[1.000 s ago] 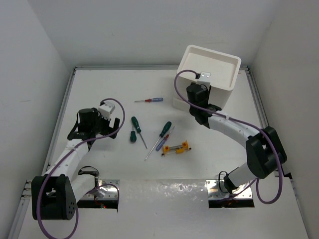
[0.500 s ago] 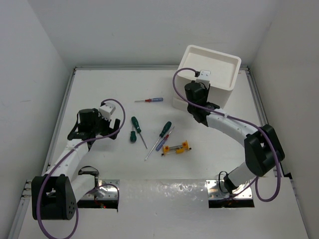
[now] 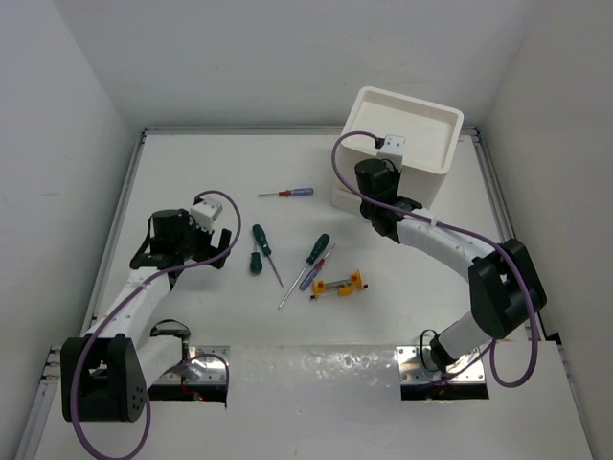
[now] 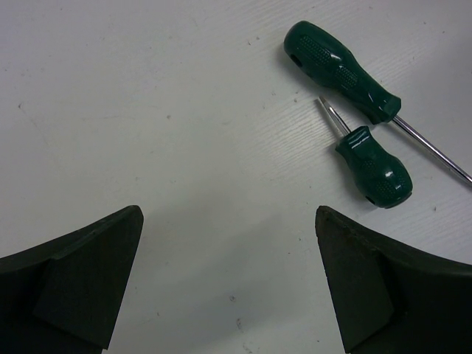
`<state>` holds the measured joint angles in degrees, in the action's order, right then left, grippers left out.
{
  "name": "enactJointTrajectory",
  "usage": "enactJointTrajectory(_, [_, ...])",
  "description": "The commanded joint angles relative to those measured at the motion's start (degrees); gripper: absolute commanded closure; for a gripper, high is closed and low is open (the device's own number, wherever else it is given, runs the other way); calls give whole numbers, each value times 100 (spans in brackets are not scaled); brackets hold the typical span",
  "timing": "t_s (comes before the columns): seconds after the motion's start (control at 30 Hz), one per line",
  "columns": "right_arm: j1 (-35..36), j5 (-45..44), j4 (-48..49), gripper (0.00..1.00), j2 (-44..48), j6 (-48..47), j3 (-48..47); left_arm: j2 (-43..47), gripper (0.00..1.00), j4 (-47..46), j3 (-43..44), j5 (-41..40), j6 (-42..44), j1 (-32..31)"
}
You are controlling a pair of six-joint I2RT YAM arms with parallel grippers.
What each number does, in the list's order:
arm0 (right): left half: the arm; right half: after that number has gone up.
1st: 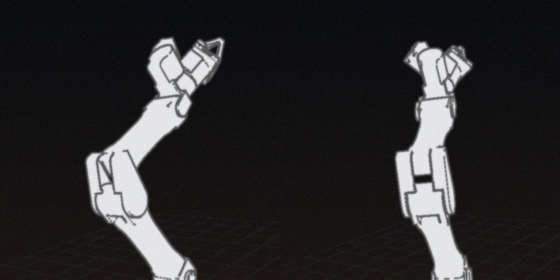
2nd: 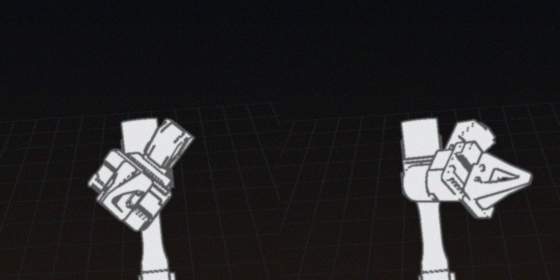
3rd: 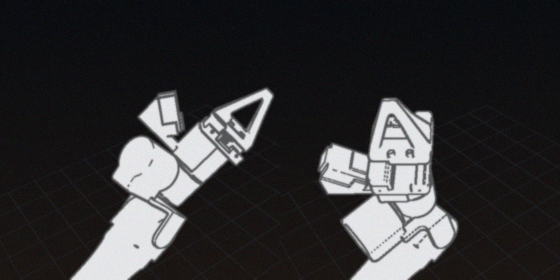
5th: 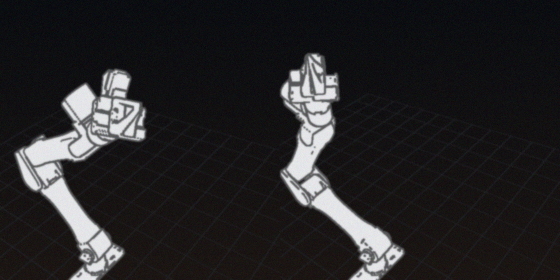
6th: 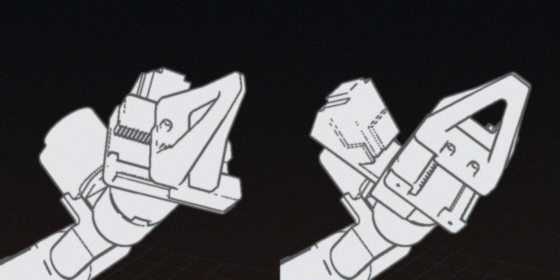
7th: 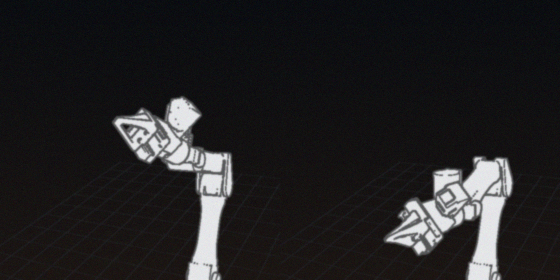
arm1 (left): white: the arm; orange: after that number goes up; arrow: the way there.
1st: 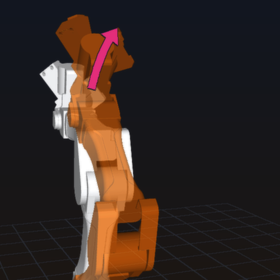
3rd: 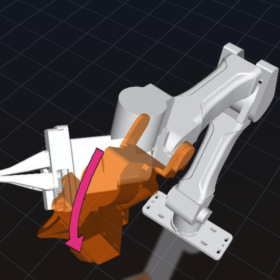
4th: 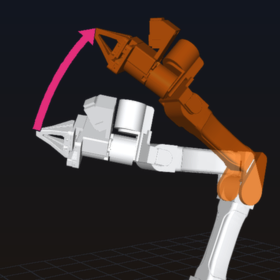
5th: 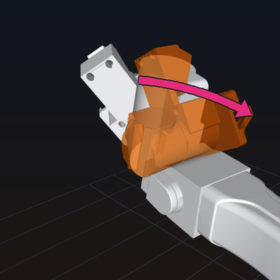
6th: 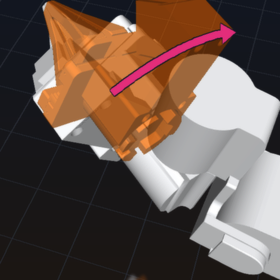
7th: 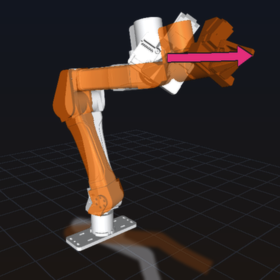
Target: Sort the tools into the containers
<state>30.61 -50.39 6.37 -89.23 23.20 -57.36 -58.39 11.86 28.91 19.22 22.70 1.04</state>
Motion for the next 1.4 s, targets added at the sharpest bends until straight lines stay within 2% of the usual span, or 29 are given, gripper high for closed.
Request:
enactJointTrajectory(0.0, [-82,-216,365,100,11,-114,-170,-14,0,-131,115,126,86,-25])
enactJointTrajectory(0.33, [-29,222,909,100,274,-413,278,-41,0,-131,115,134,94,-25])
enactJointTrajectory(0.9, [208,170,1156,100,670,-395,893,-58,0,-131,133,126,94,-25])
enactJointTrajectory(1.37, [1034,-418,1349,100,1364,-456,1605,-129,0,-131,142,161,103,-16])
